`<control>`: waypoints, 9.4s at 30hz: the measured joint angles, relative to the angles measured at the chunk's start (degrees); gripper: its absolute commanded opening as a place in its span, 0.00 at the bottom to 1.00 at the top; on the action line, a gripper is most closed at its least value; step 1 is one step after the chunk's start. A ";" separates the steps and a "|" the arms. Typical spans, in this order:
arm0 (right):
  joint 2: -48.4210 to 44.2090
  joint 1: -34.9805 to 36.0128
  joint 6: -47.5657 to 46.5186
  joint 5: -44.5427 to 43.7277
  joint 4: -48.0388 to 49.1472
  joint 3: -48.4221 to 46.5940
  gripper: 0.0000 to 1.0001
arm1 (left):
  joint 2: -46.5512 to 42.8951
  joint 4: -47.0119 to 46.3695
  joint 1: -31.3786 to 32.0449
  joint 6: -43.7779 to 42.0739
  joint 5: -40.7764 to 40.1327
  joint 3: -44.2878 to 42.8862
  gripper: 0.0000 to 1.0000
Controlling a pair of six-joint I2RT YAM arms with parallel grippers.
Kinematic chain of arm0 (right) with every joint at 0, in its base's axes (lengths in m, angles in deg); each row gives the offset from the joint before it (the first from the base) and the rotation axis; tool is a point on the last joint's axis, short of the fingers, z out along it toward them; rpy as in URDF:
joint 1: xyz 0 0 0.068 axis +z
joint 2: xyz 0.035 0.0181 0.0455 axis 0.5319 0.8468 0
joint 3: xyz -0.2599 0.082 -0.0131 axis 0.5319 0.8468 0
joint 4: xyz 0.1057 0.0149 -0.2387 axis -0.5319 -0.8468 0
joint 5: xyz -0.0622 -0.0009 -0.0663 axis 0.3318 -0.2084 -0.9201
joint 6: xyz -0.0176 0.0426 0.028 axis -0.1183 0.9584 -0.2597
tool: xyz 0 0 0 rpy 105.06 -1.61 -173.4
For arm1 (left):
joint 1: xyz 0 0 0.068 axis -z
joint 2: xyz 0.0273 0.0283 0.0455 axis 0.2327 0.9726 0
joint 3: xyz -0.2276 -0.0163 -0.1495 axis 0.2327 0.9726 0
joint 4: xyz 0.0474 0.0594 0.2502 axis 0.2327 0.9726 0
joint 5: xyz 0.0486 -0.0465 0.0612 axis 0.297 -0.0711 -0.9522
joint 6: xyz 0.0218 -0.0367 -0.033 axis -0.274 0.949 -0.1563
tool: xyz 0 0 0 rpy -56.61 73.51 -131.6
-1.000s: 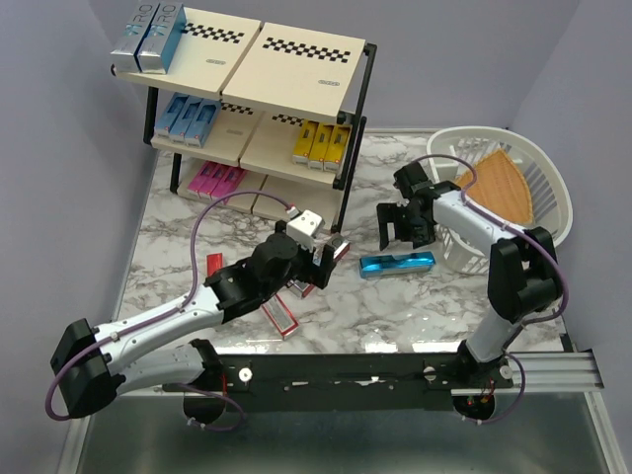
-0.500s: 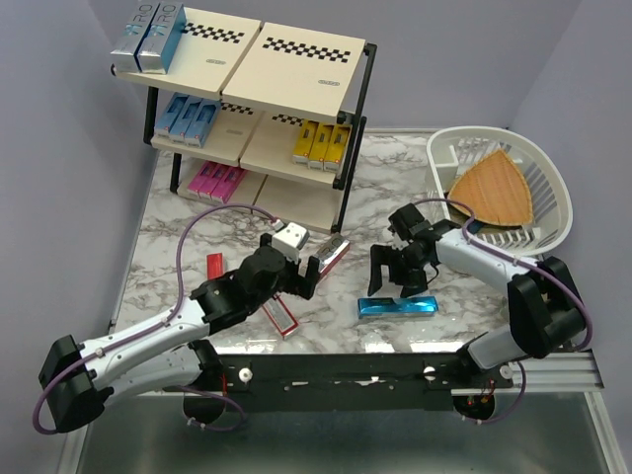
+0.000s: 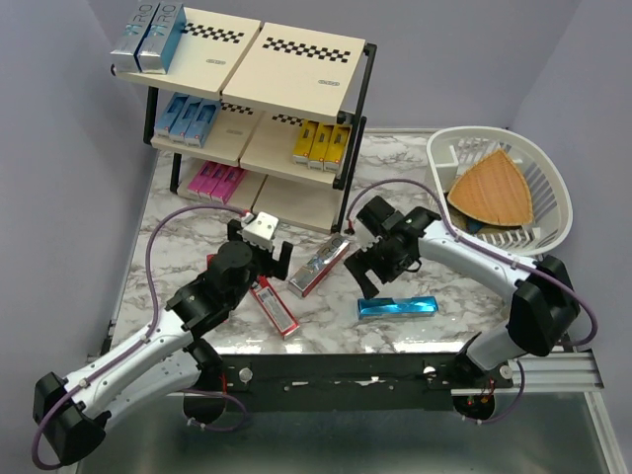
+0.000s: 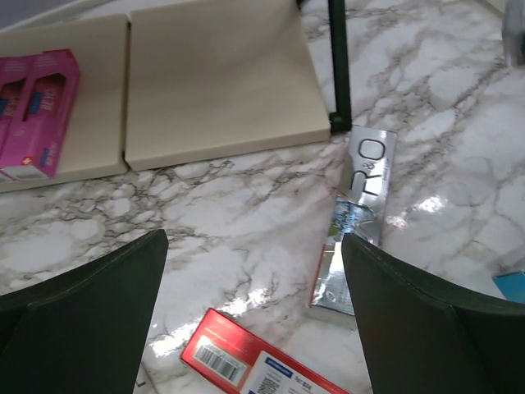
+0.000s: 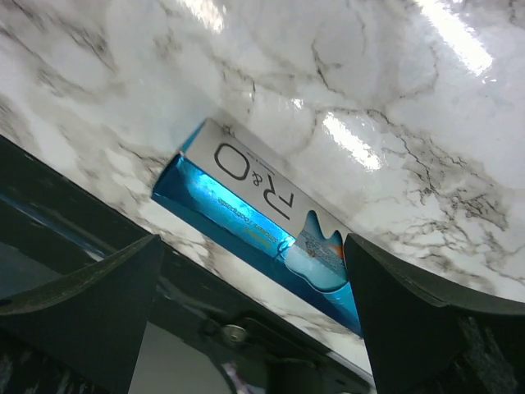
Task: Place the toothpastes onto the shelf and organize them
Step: Adjust the toothpaste at the center of the board, then pick up the toothpaste from the center of the board, then place the toothpaste on the shelf.
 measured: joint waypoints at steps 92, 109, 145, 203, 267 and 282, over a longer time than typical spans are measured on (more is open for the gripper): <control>-8.66 -2.89 40.24 17.68 25.92 22.40 1.00 | 7.69 -6.25 13.68 14.91 1.75 3.08 0.99; -10.99 -2.19 38.71 -9.35 17.20 7.41 1.00 | 15.47 -6.49 15.76 25.05 7.41 4.87 0.99; 8.68 -15.61 26.67 0.00 23.15 5.16 1.00 | 41.51 -8.85 17.42 10.25 29.73 -7.72 0.95; 2.86 -15.80 20.63 5.66 27.54 7.85 1.00 | 47.04 -45.53 17.68 0.61 5.73 9.11 0.79; -37.70 -18.08 8.96 -12.46 26.60 -4.68 1.00 | 25.55 6.84 -20.17 28.98 24.04 -57.44 0.43; -37.75 -18.08 7.58 -8.17 28.50 -0.70 1.00 | 34.53 17.90 -37.88 39.65 27.87 -72.19 0.49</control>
